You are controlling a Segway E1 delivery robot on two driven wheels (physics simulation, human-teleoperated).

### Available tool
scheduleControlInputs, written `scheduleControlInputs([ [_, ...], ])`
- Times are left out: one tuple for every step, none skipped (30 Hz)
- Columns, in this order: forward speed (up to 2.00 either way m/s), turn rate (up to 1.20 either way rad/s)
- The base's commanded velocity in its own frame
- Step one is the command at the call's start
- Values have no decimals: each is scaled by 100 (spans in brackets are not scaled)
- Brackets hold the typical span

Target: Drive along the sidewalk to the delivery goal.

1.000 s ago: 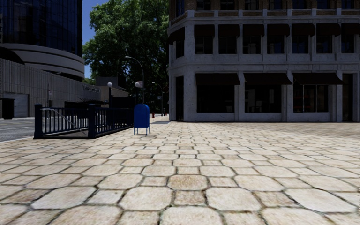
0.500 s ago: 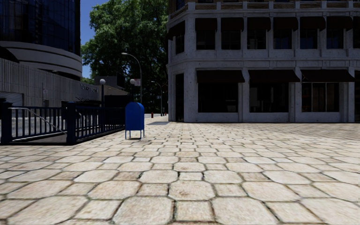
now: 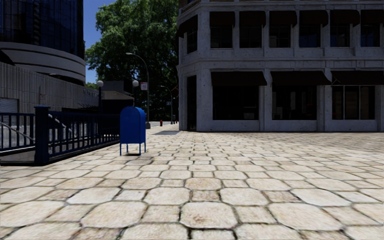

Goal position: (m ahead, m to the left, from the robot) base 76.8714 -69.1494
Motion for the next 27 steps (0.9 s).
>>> scheduleControlInputs([
  [200,0],
  [200,0],
  [200,0],
  [200,0],
  [200,0],
  [200,0],
  [200,0],
  [200,0],
  [200,0],
  [200,0],
  [200,0],
  [200,0],
  [200,0],
  [200,0],
  [200,0],
  [200,0],
  [200,0],
  [200,0],
  [200,0],
  [200,0],
  [200,0],
  [200,0],
  [200,0],
  [200,0],
  [200,0],
  [200,0],
  [200,0],
])
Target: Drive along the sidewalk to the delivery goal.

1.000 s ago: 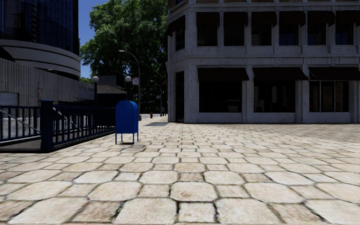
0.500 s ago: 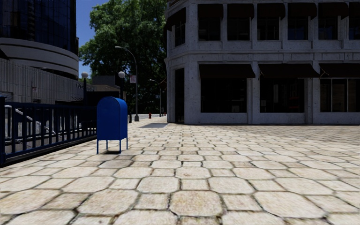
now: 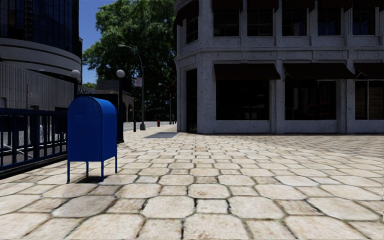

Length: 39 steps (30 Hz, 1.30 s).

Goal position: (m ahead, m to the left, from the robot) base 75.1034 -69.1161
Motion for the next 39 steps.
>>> scheduleControlInputs([
  [200,0],
  [200,0],
  [200,0],
  [200,0],
  [200,0],
  [200,0],
  [200,0],
  [200,0],
  [200,0],
  [200,0],
  [200,0],
  [200,0],
  [200,0],
  [200,0],
  [200,0],
  [200,0],
  [200,0],
  [200,0],
  [200,0],
  [200,0],
  [200,1],
  [200,1],
  [200,7],
  [200,16],
  [200,20],
  [200,20],
  [200,25],
  [200,29],
  [200,30],
  [200,30],
  [200,30],
  [200,30],
  [200,30],
  [200,30],
  [200,30],
  [200,30],
  [200,30],
  [200,30],
  [200,30],
])
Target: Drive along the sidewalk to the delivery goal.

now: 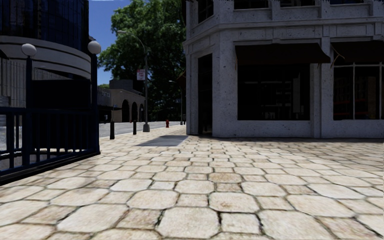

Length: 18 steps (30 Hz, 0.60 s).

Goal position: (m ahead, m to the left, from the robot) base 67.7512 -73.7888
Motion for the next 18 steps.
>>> scheduleControlInputs([
  [200,30],
  [200,30],
  [200,30],
  [200,30],
  [200,30],
  [200,30],
  [200,30],
  [200,30],
  [200,30],
  [200,30],
  [200,30],
  [200,30],
  [200,30],
  [200,30],
  [200,30],
  [200,30],
  [200,30],
  [200,30],
])
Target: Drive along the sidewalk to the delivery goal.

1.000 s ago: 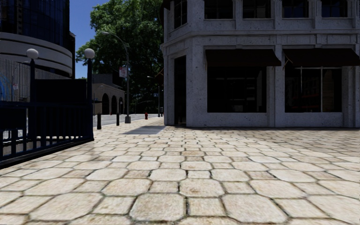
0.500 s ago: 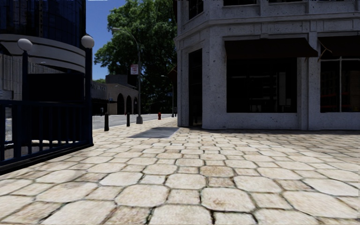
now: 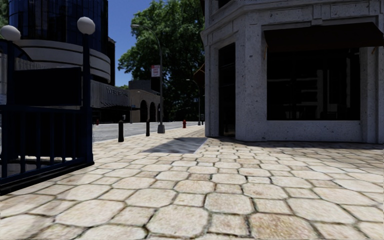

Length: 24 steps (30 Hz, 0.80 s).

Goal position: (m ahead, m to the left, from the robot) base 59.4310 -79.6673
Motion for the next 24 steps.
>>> scheduleControlInputs([
  [200,30],
  [200,30],
  [200,30],
  [200,30],
  [200,30],
  [200,30],
  [200,30],
  [200,30],
  [200,30],
  [200,30],
  [200,30],
  [200,30],
  [200,30],
  [200,26],
  [200,17],
  [200,0],
  [200,0],
  [200,0],
  [200,0],
  [200,0],
  [200,0],
  [200,0],
  [200,0],
  [200,0],
])
